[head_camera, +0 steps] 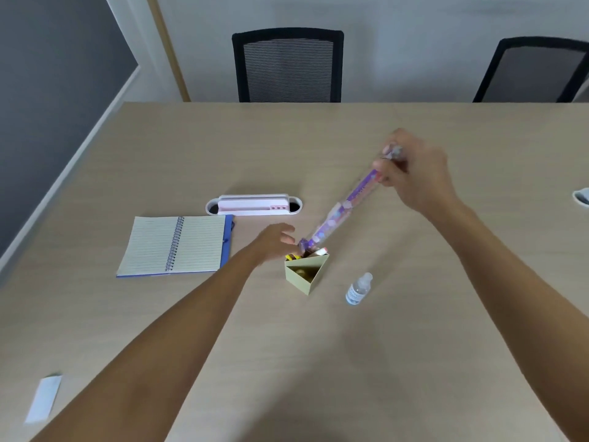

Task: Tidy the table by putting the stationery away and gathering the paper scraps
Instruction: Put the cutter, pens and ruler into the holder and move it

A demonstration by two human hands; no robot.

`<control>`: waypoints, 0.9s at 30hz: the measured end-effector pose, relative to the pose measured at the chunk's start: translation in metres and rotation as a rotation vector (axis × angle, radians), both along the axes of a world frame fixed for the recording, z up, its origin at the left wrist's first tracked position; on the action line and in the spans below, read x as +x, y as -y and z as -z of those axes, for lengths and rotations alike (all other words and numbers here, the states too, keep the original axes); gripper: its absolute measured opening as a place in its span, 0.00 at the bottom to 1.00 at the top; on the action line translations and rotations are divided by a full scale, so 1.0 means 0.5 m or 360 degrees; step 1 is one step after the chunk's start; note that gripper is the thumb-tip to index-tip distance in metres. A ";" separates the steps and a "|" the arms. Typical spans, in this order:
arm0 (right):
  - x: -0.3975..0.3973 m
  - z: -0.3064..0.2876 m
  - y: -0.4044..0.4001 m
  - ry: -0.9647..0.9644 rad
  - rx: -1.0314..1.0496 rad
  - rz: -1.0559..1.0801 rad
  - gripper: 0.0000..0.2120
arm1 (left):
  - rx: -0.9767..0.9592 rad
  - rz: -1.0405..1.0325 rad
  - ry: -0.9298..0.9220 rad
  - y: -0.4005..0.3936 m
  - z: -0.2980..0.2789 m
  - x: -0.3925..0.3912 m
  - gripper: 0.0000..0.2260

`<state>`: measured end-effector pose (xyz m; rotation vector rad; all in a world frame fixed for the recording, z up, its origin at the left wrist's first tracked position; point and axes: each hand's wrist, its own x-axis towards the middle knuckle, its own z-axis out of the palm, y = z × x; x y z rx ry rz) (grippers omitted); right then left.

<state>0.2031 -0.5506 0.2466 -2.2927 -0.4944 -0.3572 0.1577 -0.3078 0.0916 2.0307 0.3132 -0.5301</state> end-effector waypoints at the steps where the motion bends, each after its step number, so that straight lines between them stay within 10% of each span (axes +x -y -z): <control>1: 0.000 0.001 -0.016 0.0044 -0.0084 -0.0074 0.04 | -0.0141 -0.0032 -0.0090 -0.010 0.005 -0.012 0.28; 9: -0.003 0.062 -0.161 -0.0128 -0.0324 -0.0594 0.05 | -0.0275 -0.0019 -0.0176 -0.008 0.068 -0.073 0.25; 16: -0.101 0.201 -0.161 -0.0553 0.0606 0.0175 0.25 | 0.0020 -0.0308 -0.0027 0.021 0.123 -0.076 0.17; 23: -0.168 0.437 -0.173 -0.1719 0.1007 0.0645 0.19 | -0.0171 -0.0337 -0.0019 0.018 0.167 -0.088 0.18; 27: -0.100 0.478 -0.203 -0.1826 0.1071 0.0551 0.17 | -0.0148 -0.0539 0.0035 -0.008 0.174 -0.070 0.17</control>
